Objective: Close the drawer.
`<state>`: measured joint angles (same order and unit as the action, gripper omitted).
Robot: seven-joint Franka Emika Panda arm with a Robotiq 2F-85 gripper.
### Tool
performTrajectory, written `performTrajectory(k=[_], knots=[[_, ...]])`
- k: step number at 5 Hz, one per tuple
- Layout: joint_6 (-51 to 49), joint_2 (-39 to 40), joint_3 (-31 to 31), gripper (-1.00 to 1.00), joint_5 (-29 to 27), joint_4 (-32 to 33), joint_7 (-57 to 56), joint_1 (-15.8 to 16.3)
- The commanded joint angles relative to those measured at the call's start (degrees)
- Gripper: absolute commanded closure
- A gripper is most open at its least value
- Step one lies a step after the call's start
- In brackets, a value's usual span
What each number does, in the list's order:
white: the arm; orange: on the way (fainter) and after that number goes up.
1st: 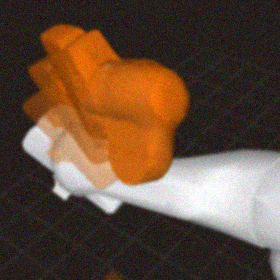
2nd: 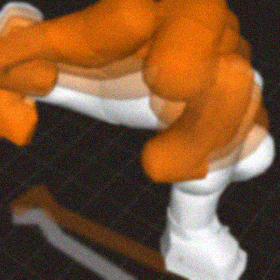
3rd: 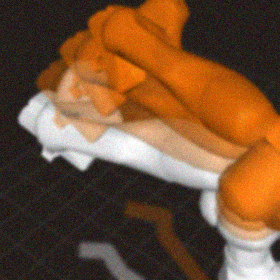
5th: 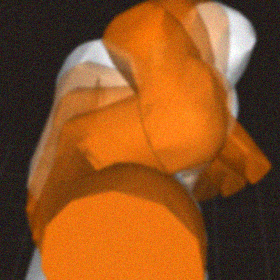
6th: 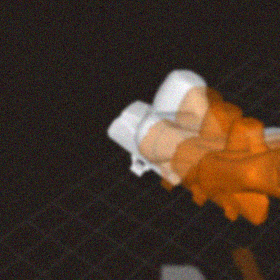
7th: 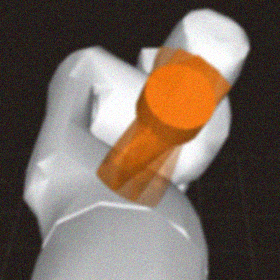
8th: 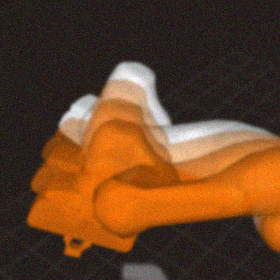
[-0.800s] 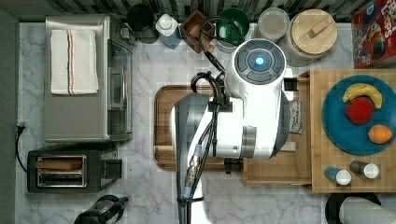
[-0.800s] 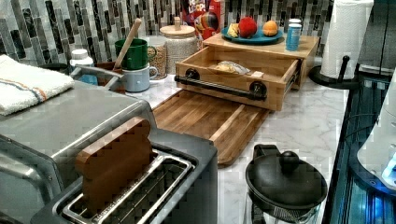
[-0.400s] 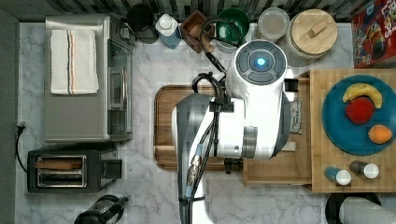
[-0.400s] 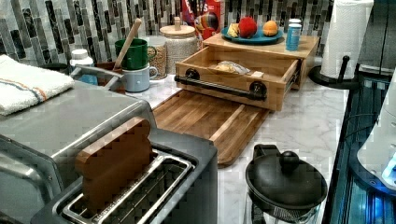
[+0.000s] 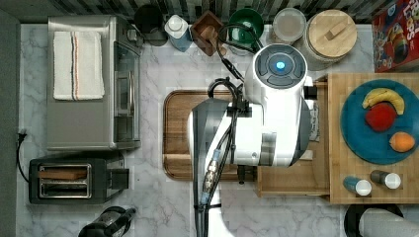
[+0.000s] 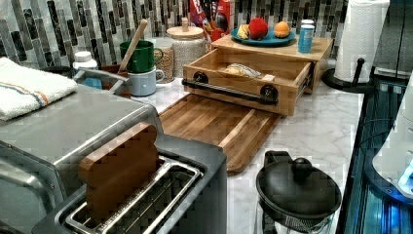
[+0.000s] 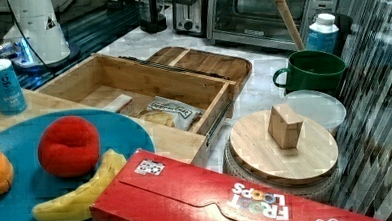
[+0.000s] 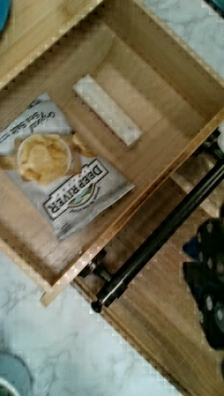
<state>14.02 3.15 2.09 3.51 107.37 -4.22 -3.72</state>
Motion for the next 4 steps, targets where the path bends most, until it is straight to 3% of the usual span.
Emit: performTrajectory(k=[1,2,4], knots=[[0.27,-2.39,-3.38,-1.00,-3.83,2.59,-3.90,3.02],[6.81,-4.86,-5.55,-1.00,-4.24,8.48,-8.07,5.05],[9.06,-5.16,-8.17,-1.00,-4.51,11.69,-16.84,7.07]])
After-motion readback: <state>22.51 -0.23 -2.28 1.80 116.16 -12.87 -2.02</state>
